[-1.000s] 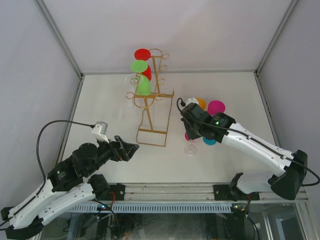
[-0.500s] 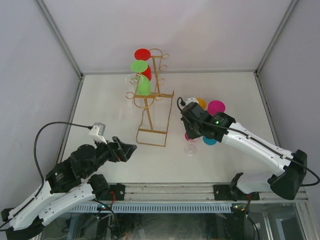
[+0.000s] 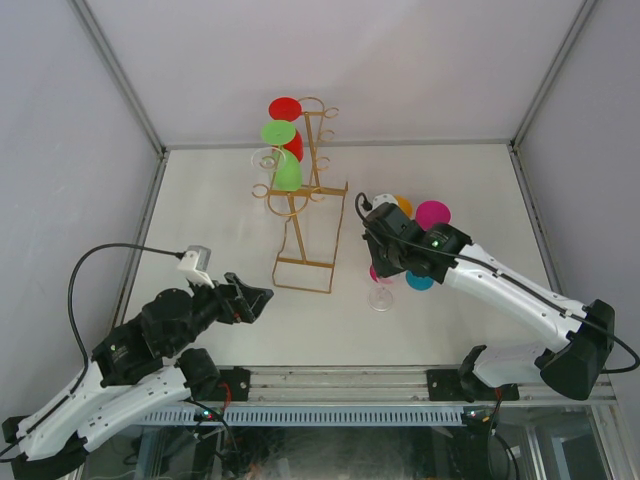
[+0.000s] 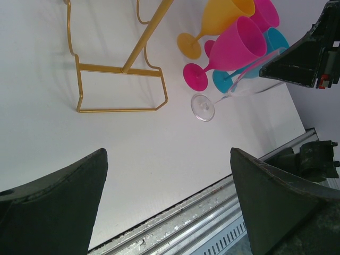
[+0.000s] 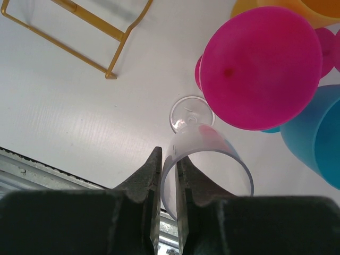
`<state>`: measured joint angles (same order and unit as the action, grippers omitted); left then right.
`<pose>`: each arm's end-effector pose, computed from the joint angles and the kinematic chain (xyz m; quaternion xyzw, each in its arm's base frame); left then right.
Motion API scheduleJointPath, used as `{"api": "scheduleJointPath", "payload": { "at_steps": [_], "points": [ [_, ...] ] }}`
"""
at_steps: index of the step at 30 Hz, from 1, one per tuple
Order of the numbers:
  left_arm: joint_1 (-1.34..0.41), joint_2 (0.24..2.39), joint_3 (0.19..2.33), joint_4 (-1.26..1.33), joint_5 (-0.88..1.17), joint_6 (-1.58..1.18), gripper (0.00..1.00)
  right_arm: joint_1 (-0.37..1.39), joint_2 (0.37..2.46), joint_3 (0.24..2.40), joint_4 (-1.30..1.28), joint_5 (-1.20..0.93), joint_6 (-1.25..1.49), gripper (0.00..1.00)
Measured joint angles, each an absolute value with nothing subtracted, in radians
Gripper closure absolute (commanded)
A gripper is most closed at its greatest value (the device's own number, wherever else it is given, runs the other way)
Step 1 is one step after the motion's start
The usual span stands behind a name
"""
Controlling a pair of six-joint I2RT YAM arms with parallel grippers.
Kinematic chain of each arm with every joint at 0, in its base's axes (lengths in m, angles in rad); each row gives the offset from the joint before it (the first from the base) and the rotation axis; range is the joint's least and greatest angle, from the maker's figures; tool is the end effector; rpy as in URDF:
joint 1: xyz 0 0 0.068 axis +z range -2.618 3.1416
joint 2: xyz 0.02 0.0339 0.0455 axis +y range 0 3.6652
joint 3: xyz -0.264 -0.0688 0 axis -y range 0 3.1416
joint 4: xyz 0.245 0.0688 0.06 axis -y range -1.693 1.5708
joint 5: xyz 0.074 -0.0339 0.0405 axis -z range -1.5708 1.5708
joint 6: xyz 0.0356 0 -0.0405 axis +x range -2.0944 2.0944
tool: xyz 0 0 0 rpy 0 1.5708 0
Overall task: Take the wine glass off the wine glass rack
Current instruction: Place the wine glass at the center of the board.
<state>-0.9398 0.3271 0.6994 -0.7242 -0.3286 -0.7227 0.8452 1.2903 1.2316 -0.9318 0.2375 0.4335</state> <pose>0.0550 -0.0558 0.3062 -0.0054 0.8143 -0.3268 0.4797 0.1752 0.1849 0.3219 -0.1613 0.9383 0.0784 0.2957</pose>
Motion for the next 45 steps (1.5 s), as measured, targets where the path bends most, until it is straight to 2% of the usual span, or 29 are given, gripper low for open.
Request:
{"api": "scheduleJointPath", "payload": {
  "at_steps": [9,21,45],
  "points": [
    [-0.94,0.327,0.699,-0.724,-0.329,-0.723,0.0,0.833,1.29,1.227,-0.916,0.234,0.434,0.9],
    [-0.94,0.328,0.699,-0.724,-0.328,-0.723,0.0,0.832,1.287,1.221,-0.914,0.211,0.434,0.81],
    [-0.94,0.342,0.699,-0.724,-0.328,-0.723,0.0,0.82,1.266,1.219,-0.916,0.199,0.434,0.77]
  ]
}}
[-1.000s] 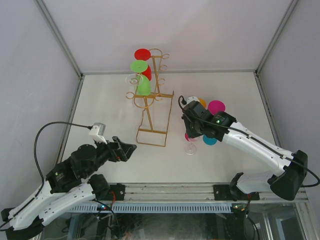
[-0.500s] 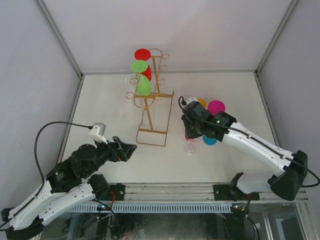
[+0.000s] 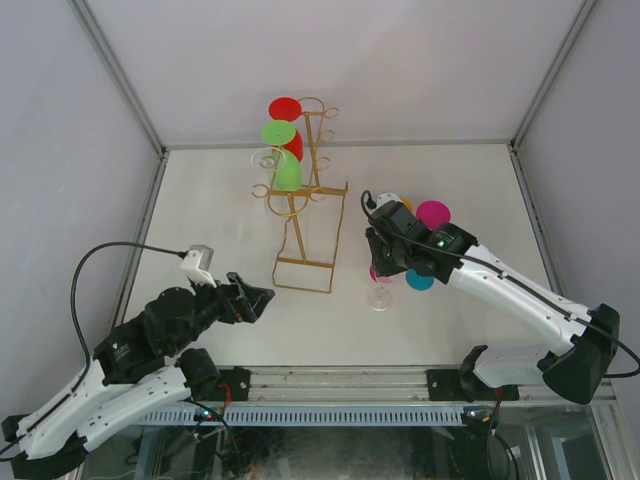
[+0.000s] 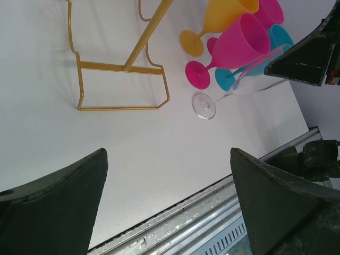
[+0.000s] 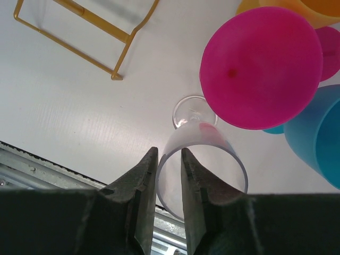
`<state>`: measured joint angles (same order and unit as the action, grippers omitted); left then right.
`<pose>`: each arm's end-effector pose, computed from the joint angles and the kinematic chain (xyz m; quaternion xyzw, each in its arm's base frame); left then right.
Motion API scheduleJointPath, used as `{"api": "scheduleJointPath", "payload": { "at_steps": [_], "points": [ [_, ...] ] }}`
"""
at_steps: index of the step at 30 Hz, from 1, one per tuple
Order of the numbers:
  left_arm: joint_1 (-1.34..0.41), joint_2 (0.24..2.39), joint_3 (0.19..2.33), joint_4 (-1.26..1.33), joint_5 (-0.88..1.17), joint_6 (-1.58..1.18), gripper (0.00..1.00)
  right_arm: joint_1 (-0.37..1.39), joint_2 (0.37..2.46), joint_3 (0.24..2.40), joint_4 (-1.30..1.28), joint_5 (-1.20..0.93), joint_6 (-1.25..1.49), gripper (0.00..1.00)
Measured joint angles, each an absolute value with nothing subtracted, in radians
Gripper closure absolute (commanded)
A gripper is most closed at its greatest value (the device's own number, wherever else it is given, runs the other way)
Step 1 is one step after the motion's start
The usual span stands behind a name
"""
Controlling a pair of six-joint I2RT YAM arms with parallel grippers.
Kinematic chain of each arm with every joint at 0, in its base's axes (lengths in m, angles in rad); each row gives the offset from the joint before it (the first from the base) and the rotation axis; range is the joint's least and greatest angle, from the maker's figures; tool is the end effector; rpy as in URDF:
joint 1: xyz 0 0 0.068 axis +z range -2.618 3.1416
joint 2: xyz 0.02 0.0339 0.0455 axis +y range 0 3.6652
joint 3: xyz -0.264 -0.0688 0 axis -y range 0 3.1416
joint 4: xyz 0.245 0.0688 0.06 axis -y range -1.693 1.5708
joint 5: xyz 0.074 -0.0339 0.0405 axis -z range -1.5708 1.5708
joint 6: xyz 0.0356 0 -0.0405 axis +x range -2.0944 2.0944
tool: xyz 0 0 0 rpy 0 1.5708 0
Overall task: Take the wine glass off the wine glass rack
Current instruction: Place the wine glass at the center of the board, then pick up the wine glass from the wine rack.
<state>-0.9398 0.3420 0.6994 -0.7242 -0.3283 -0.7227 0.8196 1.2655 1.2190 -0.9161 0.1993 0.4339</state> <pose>0.0567 -0.0581 0.3053 -0.0039 0.8184 -0.3220 0.4760 0.1760 0.1782 0.3245 -0.1527 0.9375 0.0979 0.2970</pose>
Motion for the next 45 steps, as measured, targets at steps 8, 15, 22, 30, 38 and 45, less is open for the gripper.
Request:
{"api": "scheduleJointPath", "payload": {
  "at_steps": [8,15,22,30,38,45],
  "points": [
    [-0.94,0.347,0.699,-0.724,-0.327,-0.722,0.0,0.818,1.258,1.228,-0.921,0.199,0.435,0.76],
    [-0.94,0.376,0.703,-0.724,-0.276,-0.694,0.0,0.818,1.208,1.256,-0.932,0.196,0.442,0.73],
    [-0.937,0.432,0.721,-0.751,-0.245,-0.643,0.0,0.81,1.085,1.267,-0.931,0.176,0.468,0.66],
    [-0.821,0.425,0.8,-0.772,-0.198,-0.607,0.0,0.779,0.856,1.21,-0.868,0.148,0.545,0.46],
    [-0.608,0.452,0.978,-0.804,-0.175,-0.589,0.0,0.761,0.573,1.005,-0.782,0.147,0.655,0.28],
    [-0.39,0.628,1.148,-0.804,-0.033,-0.583,0.0,0.759,0.457,0.947,-0.724,0.122,0.702,0.25]
  ]
}}
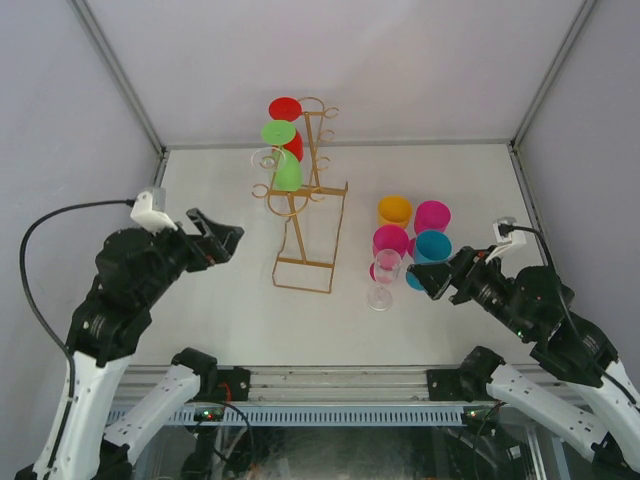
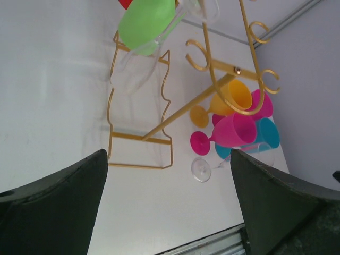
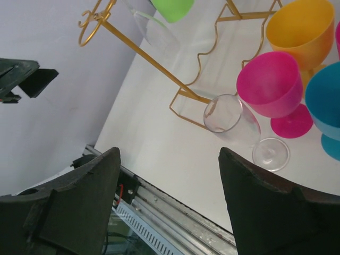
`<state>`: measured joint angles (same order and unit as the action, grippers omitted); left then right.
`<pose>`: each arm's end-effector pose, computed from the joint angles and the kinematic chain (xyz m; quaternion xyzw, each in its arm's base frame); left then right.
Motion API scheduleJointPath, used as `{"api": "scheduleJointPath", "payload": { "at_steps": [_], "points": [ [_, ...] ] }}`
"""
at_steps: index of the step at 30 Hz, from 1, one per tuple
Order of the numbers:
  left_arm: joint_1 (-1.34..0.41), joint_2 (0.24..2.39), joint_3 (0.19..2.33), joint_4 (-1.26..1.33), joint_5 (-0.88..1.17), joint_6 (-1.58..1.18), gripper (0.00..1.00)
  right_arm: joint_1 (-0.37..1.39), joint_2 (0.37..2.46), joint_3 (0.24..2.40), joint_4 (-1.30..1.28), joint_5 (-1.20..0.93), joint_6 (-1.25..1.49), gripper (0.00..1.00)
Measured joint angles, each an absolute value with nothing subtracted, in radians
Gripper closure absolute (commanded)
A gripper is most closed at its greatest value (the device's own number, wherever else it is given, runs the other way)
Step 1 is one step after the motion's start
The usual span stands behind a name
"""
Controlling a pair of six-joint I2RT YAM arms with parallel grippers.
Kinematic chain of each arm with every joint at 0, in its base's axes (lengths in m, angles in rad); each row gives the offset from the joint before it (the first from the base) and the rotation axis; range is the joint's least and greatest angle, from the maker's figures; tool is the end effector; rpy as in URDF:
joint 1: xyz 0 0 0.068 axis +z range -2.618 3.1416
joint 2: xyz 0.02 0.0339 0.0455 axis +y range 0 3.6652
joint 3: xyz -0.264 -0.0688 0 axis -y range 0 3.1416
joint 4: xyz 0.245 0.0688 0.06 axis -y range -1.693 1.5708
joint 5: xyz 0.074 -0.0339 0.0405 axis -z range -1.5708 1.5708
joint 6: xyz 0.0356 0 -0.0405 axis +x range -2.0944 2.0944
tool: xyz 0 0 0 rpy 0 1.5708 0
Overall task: Take the wine glass off the wine glass rack
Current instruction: Pick up the wine glass from the wine rack.
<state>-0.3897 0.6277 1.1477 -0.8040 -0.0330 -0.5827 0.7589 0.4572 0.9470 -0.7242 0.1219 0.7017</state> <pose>0.0877 -0.0347 0.4116 -0.0869 0.7953 -0.2686 0.5365 0.0592 0.0501 0.3729 0.0153 0.7842 0.3769 0.4926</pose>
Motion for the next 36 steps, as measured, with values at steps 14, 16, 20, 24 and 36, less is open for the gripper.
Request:
{"api": "scheduleJointPath", "payload": {
  "at_steps": [14,16,20,24,36],
  "points": [
    [-0.133,0.974,1.211,-0.537,0.279,-0.718,0.07,0.759,0.42,0.922,-0.715,0.051,0.794,0.22],
    [-0.124,1.013,1.227,-0.516,0.298,-0.738,0.09,0.759,0.41,0.918,-0.715,0.05,0.804,0.22],
    [-0.109,1.114,1.29,-0.465,0.325,-0.777,0.16,0.759,0.398,0.909,-0.716,0.044,0.814,0.22],
    [-0.099,1.188,1.326,-0.428,0.329,-0.813,0.24,0.759,0.401,0.904,-0.718,0.038,0.828,0.22],
    [-0.097,1.244,1.329,-0.367,0.385,-0.873,0.33,0.759,0.41,0.888,-0.719,0.028,0.85,0.22]
  ]
}}
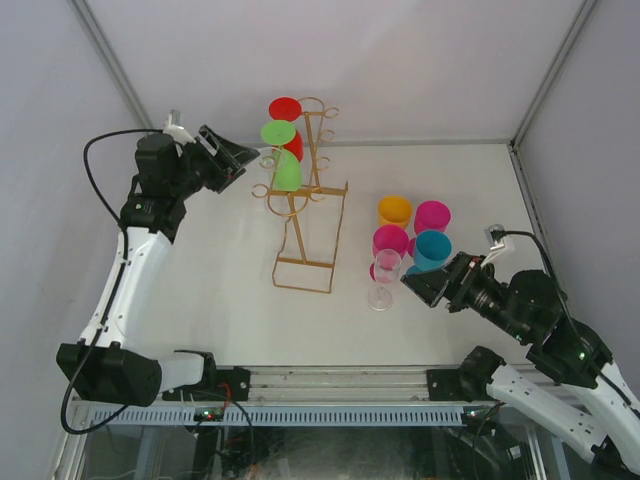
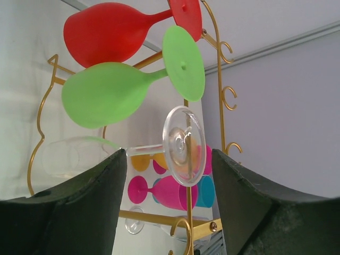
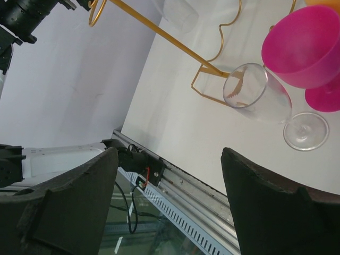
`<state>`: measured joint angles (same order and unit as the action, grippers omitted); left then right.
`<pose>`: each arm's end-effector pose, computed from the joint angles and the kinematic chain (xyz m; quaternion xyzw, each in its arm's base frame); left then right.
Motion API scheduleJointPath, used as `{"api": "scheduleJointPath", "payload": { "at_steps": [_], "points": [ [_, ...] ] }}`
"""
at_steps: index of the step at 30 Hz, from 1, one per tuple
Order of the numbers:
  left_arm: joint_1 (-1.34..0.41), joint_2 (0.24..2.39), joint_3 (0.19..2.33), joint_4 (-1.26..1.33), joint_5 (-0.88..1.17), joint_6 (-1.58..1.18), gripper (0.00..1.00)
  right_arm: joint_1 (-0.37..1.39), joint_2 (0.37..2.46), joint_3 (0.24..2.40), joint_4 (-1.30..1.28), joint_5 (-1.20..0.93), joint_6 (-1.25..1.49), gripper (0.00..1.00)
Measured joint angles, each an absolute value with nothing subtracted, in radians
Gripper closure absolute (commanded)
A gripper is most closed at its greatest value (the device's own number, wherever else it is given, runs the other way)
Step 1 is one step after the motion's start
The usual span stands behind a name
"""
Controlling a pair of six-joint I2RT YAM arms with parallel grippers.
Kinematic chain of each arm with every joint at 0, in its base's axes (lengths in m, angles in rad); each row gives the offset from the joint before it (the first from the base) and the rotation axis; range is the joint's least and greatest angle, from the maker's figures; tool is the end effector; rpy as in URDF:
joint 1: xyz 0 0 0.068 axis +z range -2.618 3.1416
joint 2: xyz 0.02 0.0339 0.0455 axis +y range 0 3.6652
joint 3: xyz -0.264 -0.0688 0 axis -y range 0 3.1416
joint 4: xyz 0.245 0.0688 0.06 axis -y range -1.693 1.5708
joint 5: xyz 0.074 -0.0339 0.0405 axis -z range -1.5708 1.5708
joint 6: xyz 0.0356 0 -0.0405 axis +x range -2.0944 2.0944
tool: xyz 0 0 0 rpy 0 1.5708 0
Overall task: Take the wine glass off the wine glass rack
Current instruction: Pick up the wine glass from the wine rack.
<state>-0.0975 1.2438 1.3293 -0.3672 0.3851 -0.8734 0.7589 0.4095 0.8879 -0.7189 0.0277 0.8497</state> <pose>0.2743 -0.0403 0.4145 -0.1904 0.7698 -0.4105 0.4502 0.0545 0.0503 0.3586 0.0442 0.7856 0.4370 0.4359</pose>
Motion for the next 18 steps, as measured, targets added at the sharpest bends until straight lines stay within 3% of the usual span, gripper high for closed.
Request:
{"api": "scheduleJointPath", "payload": {
  "at_steps": [6,18],
  "points": [
    [-0.097,1.261,1.329,-0.345,0.416,-0.882,0.44,0.759,0.427,0.884,-0.719,0.016,0.85,0.22],
    [-0.098,1.298,1.329,-0.345,0.438,-0.88,0.55,0.759,0.427,0.884,-0.719,0.017,0.849,0.22]
  ]
}}
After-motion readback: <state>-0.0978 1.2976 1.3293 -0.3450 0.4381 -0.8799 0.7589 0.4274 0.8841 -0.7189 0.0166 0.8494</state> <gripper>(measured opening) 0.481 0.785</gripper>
